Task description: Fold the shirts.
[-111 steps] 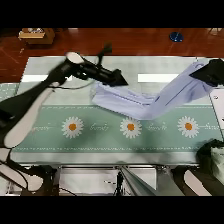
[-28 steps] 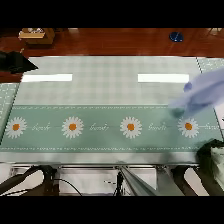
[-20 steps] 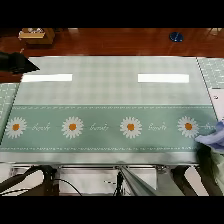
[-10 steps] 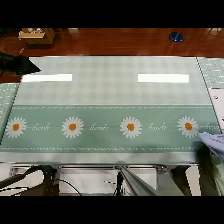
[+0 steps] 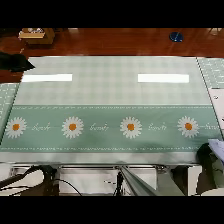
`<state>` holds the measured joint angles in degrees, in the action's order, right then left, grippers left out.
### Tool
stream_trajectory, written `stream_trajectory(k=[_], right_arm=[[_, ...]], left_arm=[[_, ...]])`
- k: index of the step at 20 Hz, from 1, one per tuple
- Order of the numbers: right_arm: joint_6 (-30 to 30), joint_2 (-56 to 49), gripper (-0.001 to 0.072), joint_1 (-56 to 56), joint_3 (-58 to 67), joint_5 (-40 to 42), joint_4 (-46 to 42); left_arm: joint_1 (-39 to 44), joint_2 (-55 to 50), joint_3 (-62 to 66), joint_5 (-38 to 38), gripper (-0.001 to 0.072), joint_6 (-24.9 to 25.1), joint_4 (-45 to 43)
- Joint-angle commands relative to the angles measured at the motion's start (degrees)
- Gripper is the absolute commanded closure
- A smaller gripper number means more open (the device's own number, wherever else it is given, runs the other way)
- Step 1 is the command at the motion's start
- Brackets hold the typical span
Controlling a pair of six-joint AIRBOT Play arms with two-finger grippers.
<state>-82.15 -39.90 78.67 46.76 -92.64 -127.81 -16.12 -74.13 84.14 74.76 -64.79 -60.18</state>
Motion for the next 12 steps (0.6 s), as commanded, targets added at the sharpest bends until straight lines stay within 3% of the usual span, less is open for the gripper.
stream_trajectory(k=[1, 9, 10, 12], right_arm=[[0.42, 0.07, 0.0689, 3.76, -4.85, 3.82, -2.01], [0.42, 0.07, 0.0688, 7.72, -6.32, 8.26, -4.96], [0.39, 0.07, 0.0661, 7.69, -6.32, 9.11, -4.96], [0.33, 0.07, 0.0312, 7.69, -6.32, 10.01, -4.90]], left_arm=[[-0.70, -0.04, 0.00, -1.07, 0.0686, 0.02, -0.37], [-0.74, -0.07, 0.00, -1.33, 0.0685, 0.00, -3.34], [-0.74, -0.07, 0.00, -1.33, 0.0685, 0.02, -3.34], [-0.74, -0.07, 0.00, -1.38, 0.0686, 0.02, -3.34]])
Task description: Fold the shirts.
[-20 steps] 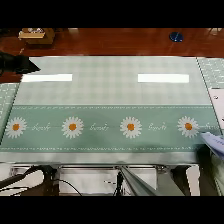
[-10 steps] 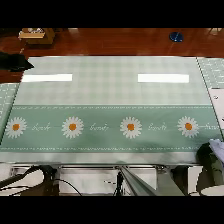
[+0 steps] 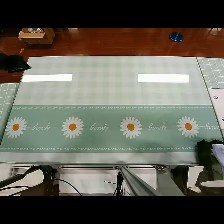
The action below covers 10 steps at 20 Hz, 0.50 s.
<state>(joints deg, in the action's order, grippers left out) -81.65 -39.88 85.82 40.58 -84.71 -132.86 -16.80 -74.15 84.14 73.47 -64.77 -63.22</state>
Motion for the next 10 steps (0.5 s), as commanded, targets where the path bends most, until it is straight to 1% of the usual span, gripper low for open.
stream_trajectory(k=[1, 4, 5, 6, 7, 8, 9, 10], right_arm=[[-0.42, 0.04, 0.0240, 0.52, -0.13, 2.49, 0.20], [-1.20, 0.04, 0.0229, 0.48, -0.11, 3.78, 0.66], [-2.75, 0.04, 0.0230, 0.35, -0.11, 5.05, 2.05], [-6.36, 0.04, 0.0241, -1.05, 0.07, 8.24, 6.75], [-7.21, 0.04, 0.0297, -3.63, 0.83, 12.35, 14.45], [-6.54, 0.04, 0.0330, -7.54, 2.64, 17.92, 26.58], [-4.76, 0.04, 0.0332, -11.72, 4.59, 24.83, 39.67], [1.38, -0.70, 0.0333, -16.87, 6.84, 31.26, 57.05]], left_arm=[[-0.07, -0.02, 0.00, -0.42, 0.0686, 0.00, -0.31], [-0.07, -0.04, 0.00, -1.01, 0.0685, 0.00, -0.28], [-0.04, -0.04, 0.00, -1.03, 0.0686, 0.00, -0.26], [0.04, -0.09, 0.00, -1.16, 0.0685, 0.00, -0.24], [0.15, -0.28, 0.00, -1.92, 0.0685, -0.02, 0.24], [0.24, -0.61, 0.00, -3.69, 0.0685, -0.02, 1.36], [0.42, -1.05, 0.00, -6.19, 0.0685, -0.04, 3.58], [0.85, -1.49, 0.00, -8.61, 0.0685, -0.20, 6.99]])
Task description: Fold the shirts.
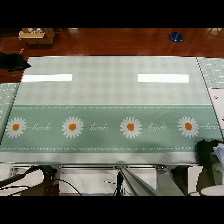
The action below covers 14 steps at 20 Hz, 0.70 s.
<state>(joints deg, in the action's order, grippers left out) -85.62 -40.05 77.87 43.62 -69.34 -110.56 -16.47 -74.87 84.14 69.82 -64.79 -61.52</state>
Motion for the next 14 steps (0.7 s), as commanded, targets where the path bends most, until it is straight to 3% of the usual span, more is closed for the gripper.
stream_trajectory(k=[1, 2, 3, 5, 6, 7, 9, 11, 13, 14], right_arm=[[13.86, -2.64, 0.0335, -14.71, 6.58, 17.46, 51.19], [19.82, -6.16, 0.0374, -22.05, 10.29, 16.20, 62.10], [20.37, -10.16, 0.0387, -30.42, 14.16, 15.50, 64.32], [16.76, -18.14, 0.0387, -45.88, 20.63, 15.54, 56.59], [12.17, -21.84, 0.0386, -52.30, 22.99, 15.13, 51.71], [8.00, -25.33, 0.0356, -57.94, 25.00, 13.49, 48.00], [5.20, -31.89, 0.0195, -67.21, 29.16, 6.10, 43.76], [5.33, -35.60, 0.0170, -73.11, 32.26, -1.18, 40.00], [5.29, -36.24, 0.0171, -77.37, 34.45, -4.74, 33.48], [5.22, -36.04, 0.0171, -78.86, 35.45, -5.73, 30.53]], left_arm=[[1.07, -1.38, 0.00, -7.15, 0.0684, -0.61, 9.60], [2.14, -2.25, 0.00, -9.01, 0.0681, -0.39, 14.80], [3.78, -3.32, 0.00, -10.54, 0.0636, -0.33, 18.97], [8.26, -5.33, 0.02, -10.86, 0.0434, 0.79, 21.44], [11.19, -6.38, 0.00, -10.32, 0.0352, 1.70, 20.79], [13.94, -7.41, 0.02, -9.75, 0.0311, 1.75, 19.32], [20.00, -9.42, 0.02, -7.43, 0.0311, 0.90, 12.07], [25.03, -10.36, 0.02, -4.90, 0.0310, -6.27, -0.35], [29.64, -10.47, 0.02, -1.77, 0.0165, -12.92, -13.20], [31.21, -10.45, 0.02, -0.44, 0.0163, -14.62, -17.16]])
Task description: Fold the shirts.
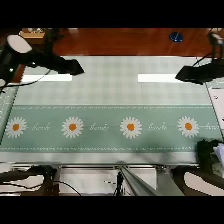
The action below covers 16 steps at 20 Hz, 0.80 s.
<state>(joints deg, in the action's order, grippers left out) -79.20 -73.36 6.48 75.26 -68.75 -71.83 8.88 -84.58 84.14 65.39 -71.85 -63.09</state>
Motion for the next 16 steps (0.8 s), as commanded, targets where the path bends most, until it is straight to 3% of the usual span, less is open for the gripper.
stream_trajectory(k=[1, 3, 16], right_arm=[[-1.46, -2.58, 0.0172, -8.61, 4.76, -7.23, -10.82], [-2.51, -1.81, 0.0172, -9.57, 5.49, -7.58, -13.94], [-3.08, -1.05, 0.0173, -9.51, 5.49, -7.98, -14.21]], left_arm=[[6.95, -0.74, 0.02, 5.05, 0.0164, -7.98, -17.57], [7.87, -0.74, 0.02, 5.79, 0.0166, -7.98, -17.70], [7.93, -1.51, 0.00, 5.75, 0.0166, -7.96, -17.70]])
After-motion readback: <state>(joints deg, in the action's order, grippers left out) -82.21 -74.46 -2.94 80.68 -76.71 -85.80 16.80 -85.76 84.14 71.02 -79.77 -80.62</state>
